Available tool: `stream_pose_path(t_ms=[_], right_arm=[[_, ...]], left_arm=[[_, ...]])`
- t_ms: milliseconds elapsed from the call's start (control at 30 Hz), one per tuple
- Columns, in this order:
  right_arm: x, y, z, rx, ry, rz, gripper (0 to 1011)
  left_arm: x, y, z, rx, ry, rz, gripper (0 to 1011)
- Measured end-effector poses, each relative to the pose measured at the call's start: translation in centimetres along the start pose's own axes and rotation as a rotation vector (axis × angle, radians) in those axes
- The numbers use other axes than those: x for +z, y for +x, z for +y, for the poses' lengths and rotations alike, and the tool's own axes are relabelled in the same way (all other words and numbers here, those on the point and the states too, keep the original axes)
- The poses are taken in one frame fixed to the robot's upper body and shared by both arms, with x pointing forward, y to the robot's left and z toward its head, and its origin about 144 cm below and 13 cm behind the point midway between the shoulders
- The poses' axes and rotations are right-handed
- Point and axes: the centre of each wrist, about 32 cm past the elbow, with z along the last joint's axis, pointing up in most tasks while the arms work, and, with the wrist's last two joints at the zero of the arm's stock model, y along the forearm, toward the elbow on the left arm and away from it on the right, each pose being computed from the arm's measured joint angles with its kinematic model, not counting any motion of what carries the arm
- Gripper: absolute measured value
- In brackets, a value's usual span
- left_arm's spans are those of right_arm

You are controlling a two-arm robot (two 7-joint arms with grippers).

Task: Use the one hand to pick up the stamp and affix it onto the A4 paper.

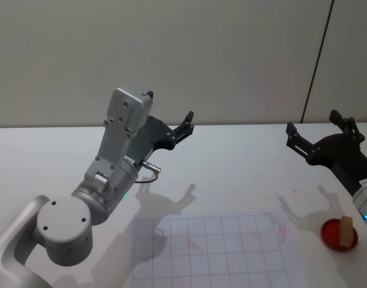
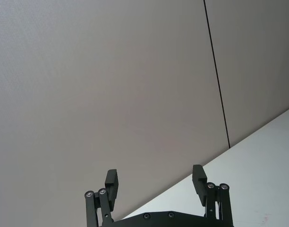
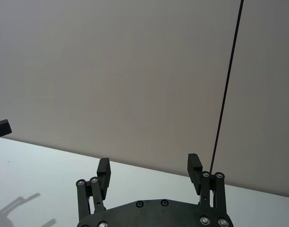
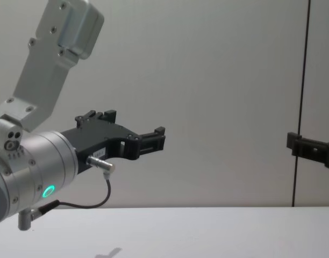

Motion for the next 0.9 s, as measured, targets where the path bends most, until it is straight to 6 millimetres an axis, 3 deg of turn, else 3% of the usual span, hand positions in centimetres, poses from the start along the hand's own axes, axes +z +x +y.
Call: stream_pose_path(t_ms=[900], right_arm=[[0.00,0.00,0.00,0.000,0.000,0.000,1001]], left_arm=[[0.00,0.00,0.00,0.000,0.000,0.000,1001]])
